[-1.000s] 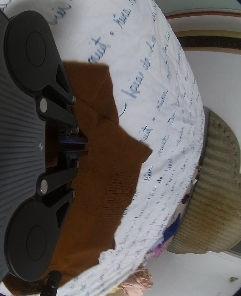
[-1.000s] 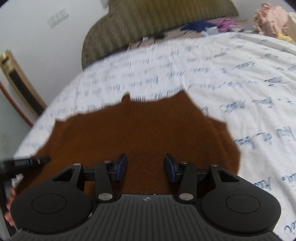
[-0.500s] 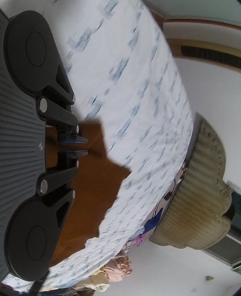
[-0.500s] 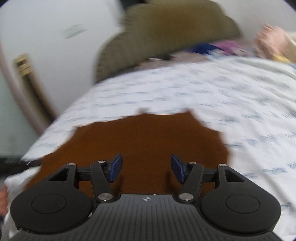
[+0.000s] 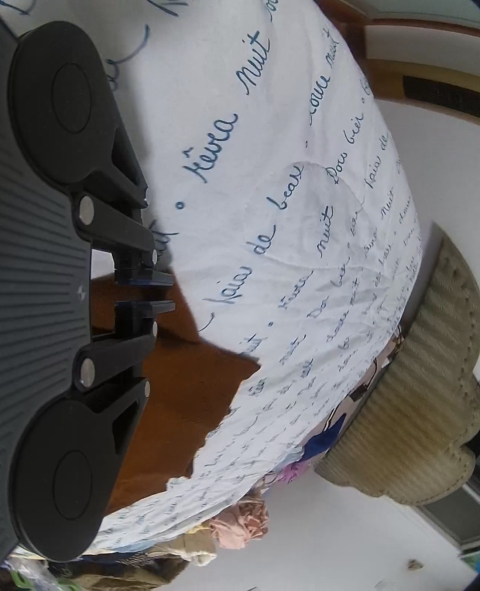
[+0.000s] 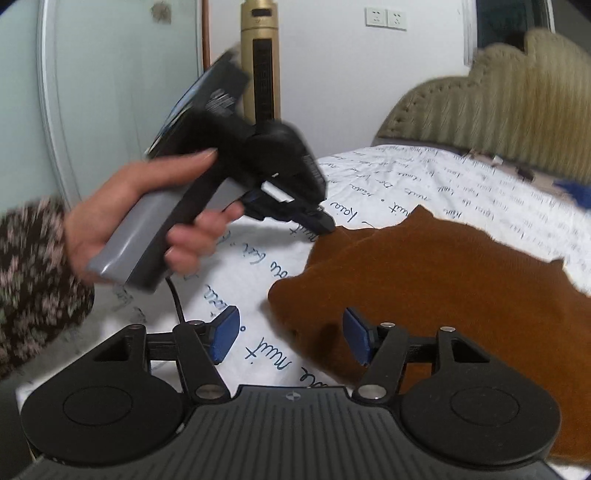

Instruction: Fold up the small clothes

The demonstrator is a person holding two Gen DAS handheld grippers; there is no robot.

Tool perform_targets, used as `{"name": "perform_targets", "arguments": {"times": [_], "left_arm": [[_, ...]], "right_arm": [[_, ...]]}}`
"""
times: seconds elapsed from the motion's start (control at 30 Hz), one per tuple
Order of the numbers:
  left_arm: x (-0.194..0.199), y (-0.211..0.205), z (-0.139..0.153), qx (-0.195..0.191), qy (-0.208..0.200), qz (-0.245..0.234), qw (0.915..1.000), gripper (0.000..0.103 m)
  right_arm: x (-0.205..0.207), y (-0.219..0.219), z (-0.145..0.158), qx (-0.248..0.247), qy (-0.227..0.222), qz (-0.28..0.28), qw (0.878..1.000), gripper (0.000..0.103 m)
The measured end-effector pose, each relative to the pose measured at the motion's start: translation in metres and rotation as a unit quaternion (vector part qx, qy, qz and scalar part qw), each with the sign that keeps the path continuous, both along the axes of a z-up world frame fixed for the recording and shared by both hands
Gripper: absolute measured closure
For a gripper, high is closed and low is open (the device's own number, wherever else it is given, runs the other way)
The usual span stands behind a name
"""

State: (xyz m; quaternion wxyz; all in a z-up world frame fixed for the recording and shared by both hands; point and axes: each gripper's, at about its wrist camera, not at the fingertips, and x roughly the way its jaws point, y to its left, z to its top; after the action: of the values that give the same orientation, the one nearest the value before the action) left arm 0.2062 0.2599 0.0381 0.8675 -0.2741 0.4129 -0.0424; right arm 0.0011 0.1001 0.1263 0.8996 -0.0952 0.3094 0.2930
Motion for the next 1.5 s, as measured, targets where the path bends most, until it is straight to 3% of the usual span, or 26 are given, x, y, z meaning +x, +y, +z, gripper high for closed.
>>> {"name": "perform_targets", "arguments": {"times": [0.1, 0.2, 0.37, 0.73, 0.83, 0.9, 0.97, 1.07, 1.23, 1.5], "left_arm": [[0.011, 0.006, -0.003, -0.017, 0.005, 0.004, 0.9998, 0.095], [0.028, 0.007, -0.006, -0.034, 0.019, -0.011, 0.9992, 0.086], [0.051, -0.003, -0.008, -0.062, 0.020, -0.043, 0.9969, 0.041], [0.086, -0.041, -0.016, -0.061, 0.041, -0.086, 0.9936, 0.042], [0.094, -0.047, -0.018, -0.056, 0.052, -0.089, 0.9931, 0.044], [0.096, -0.050, -0.017, -0.042, 0.053, -0.087, 0.9939, 0.057], [0.098, -0.052, -0.018, -0.029, 0.060, -0.085, 0.9941, 0.079], [0.098, -0.052, -0.023, -0.035, 0.069, -0.078, 0.9939, 0.089], [0.097, -0.047, -0.023, -0.061, 0.074, -0.055, 0.9939, 0.093], [0.092, -0.045, -0.014, -0.102, 0.076, -0.025, 0.9915, 0.093]], "right_arm": [[-0.006, 0.013, -0.003, -0.025, -0.014, -0.003, 1.000, 0.038], [-0.009, 0.023, -0.009, -0.051, -0.029, -0.016, 0.998, 0.038], [-0.007, 0.034, -0.020, -0.083, -0.052, -0.033, 0.995, 0.038], [0.005, 0.037, -0.040, -0.092, -0.026, -0.058, 0.994, 0.043], [0.006, 0.039, -0.042, -0.095, -0.026, -0.058, 0.993, 0.052], [0.007, 0.039, -0.043, -0.097, -0.023, -0.059, 0.993, 0.056], [0.008, 0.038, -0.044, -0.096, -0.022, -0.062, 0.993, 0.065], [0.013, 0.035, -0.043, -0.093, -0.018, -0.064, 0.993, 0.075], [0.011, 0.029, -0.038, -0.075, -0.016, -0.063, 0.995, 0.085], [0.008, 0.005, -0.027, -0.030, -0.020, -0.074, 0.997, 0.089]]}}
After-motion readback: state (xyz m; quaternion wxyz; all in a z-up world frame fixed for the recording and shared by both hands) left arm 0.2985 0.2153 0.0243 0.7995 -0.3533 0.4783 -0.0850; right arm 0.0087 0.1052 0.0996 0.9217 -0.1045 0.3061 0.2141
